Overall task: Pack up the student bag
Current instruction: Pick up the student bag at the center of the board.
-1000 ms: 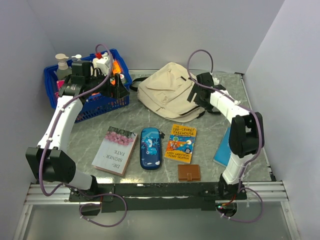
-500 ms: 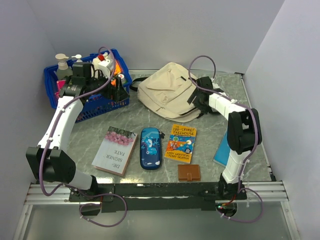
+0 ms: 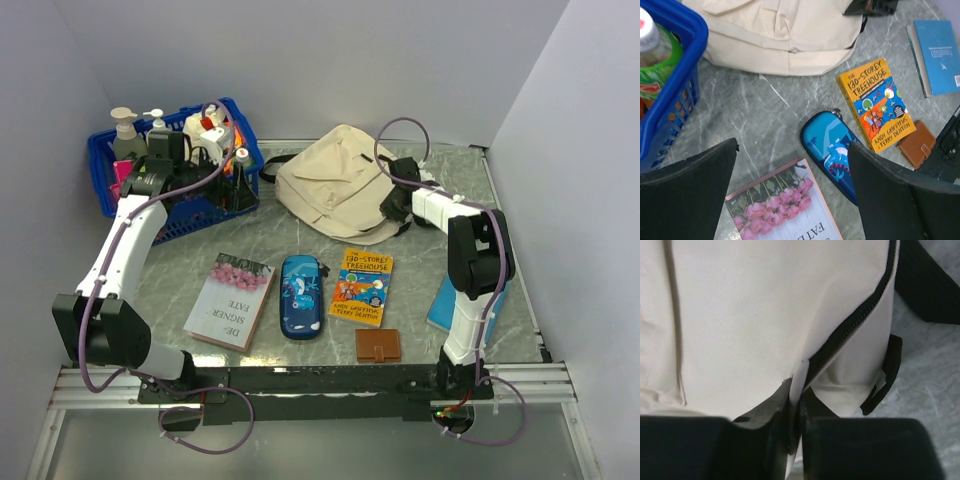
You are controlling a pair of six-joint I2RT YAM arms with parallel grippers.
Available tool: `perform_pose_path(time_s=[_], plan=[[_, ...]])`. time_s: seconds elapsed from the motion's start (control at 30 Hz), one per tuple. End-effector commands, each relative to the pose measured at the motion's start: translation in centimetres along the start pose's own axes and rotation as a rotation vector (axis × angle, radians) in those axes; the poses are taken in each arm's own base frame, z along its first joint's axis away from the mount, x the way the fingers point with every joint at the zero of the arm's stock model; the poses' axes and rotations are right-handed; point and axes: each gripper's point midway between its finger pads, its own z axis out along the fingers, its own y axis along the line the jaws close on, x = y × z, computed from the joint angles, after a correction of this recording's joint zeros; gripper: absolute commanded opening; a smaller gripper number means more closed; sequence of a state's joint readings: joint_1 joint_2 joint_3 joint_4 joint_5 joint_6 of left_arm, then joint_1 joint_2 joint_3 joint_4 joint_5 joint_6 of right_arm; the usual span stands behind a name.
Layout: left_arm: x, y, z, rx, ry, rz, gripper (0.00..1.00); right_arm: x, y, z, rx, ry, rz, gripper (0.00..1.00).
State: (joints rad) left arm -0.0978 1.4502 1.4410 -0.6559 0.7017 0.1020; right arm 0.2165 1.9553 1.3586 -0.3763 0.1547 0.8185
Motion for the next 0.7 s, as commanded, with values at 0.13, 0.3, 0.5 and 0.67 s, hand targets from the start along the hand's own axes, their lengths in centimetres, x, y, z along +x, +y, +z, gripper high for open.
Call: perform_pose_path(time_s=[0.13,0.3,0.5,0.67], plan=[[1.1,-0.2,-0.1,-0.003,-0.008,0.028,0.96,-8.4,9.4,-10.6,-0.282,-0.184,-0.007,0.00],[1.9,-0.2,-0.2,-0.018,-0.017,0.026,0.96,-10.7,14.5,-20.1,-0.458,-0.298,-0.085,0.00],[1.0,-0.9,-1.2,-0.027,-0.056,0.033,0.96,-11.1,16.3,-29.1,-0.580,-0.424,-0.167,0.00],[0.0,-1.9,-1.8,-0.007,-0.092,0.033,0.96,-10.1,17.4,-36.3,-0.707,-0.484,-0.242,0.00]])
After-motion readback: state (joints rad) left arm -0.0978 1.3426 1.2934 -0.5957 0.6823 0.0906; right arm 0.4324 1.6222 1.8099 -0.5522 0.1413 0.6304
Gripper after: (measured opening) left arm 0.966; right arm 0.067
